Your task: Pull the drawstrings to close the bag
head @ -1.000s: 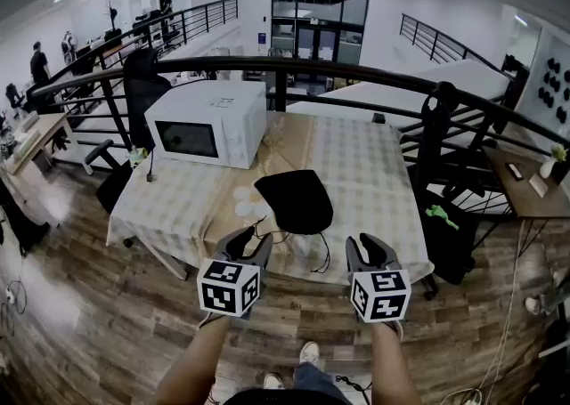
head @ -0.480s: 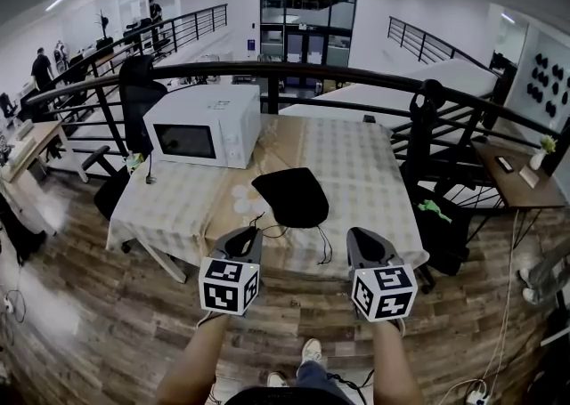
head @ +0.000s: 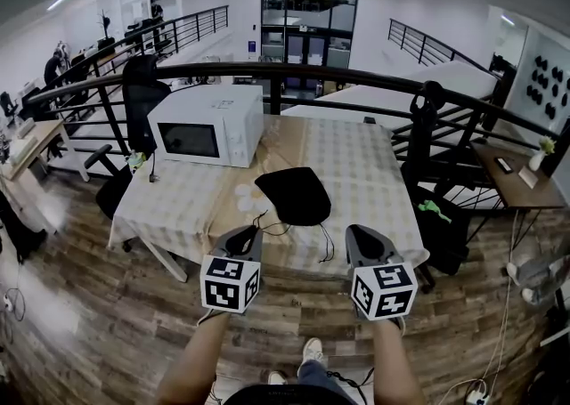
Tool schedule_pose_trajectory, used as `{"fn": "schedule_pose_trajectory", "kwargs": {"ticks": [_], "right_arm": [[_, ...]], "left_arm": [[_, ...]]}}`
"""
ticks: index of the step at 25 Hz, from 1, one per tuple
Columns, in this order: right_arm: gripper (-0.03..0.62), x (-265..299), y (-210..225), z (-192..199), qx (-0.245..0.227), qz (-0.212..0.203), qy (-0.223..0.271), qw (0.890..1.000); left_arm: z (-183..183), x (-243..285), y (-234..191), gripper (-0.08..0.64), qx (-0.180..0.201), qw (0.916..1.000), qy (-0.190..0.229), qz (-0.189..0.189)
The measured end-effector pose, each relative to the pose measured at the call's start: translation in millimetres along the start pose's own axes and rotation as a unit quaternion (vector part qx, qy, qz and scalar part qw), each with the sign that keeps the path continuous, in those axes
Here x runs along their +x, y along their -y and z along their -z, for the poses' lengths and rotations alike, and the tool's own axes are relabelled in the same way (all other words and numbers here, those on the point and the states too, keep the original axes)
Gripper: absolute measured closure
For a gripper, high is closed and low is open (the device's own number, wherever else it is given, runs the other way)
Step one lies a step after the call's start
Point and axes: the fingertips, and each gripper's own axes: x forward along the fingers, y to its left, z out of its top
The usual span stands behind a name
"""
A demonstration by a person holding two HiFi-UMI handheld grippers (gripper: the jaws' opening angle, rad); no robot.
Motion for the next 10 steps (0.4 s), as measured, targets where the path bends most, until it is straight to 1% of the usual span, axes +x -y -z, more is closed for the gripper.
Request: {"fn": "schedule_pose_trajectory", "kwargs": {"ticks": [10], "right_arm": [[0.566, -2.4, -7.2, -2.8, -0.007, 0.001, 0.004, 1.0]], "left_arm": [[3.0, -4.3, -2.3, 0.515, -0.002, 1.0, 0.0, 0.003]]}}
